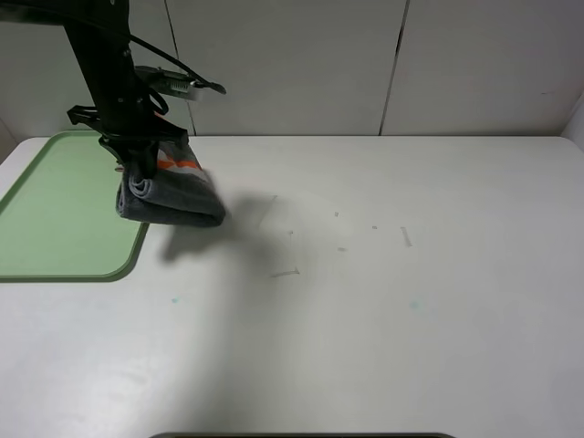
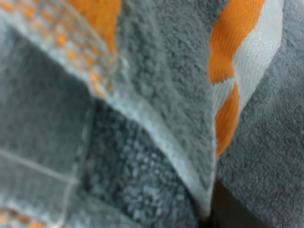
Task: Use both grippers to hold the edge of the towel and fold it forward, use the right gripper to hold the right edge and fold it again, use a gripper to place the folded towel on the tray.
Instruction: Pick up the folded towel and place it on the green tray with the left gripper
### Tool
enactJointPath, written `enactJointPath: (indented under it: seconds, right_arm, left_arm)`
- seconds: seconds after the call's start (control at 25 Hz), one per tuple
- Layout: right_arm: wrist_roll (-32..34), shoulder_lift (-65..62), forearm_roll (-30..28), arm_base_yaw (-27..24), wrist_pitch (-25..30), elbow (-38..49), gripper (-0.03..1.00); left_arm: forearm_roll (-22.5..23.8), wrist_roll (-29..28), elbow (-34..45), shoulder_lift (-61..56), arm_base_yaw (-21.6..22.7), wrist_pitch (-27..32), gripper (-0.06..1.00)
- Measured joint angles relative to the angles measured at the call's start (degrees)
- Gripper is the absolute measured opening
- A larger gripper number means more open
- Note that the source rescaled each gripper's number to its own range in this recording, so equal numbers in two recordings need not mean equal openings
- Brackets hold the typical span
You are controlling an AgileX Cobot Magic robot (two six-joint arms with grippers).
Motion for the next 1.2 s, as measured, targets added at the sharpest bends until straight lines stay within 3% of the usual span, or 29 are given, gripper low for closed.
enactJointPath:
  seconds: [0.16, 0.44, 0.64, 1.2]
  right_arm:
    - [0.0, 0.0, 0.0, 0.0, 0.0, 0.0, 1.0]
    - [0.0, 0.0, 0.0, 0.0, 0.0, 0.0, 1.0]
    - [0.0, 0.0, 0.0, 0.0, 0.0, 0.0, 1.0]
    - [0.0, 0.0, 0.0, 0.0, 0.0, 0.0, 1.0]
  left_arm:
    - [0.0, 0.29, 0.0, 0.0, 2.58, 0.0, 0.23]
    - [0.0, 1.28, 0.0, 0.0, 12.61, -0.35, 0.23]
    - [0.05, 1.28, 1.24, 0.0, 17.2, -2.3, 0.23]
    - [1.68, 1.28, 4.74, 0.0, 21.02, -5.92, 0.23]
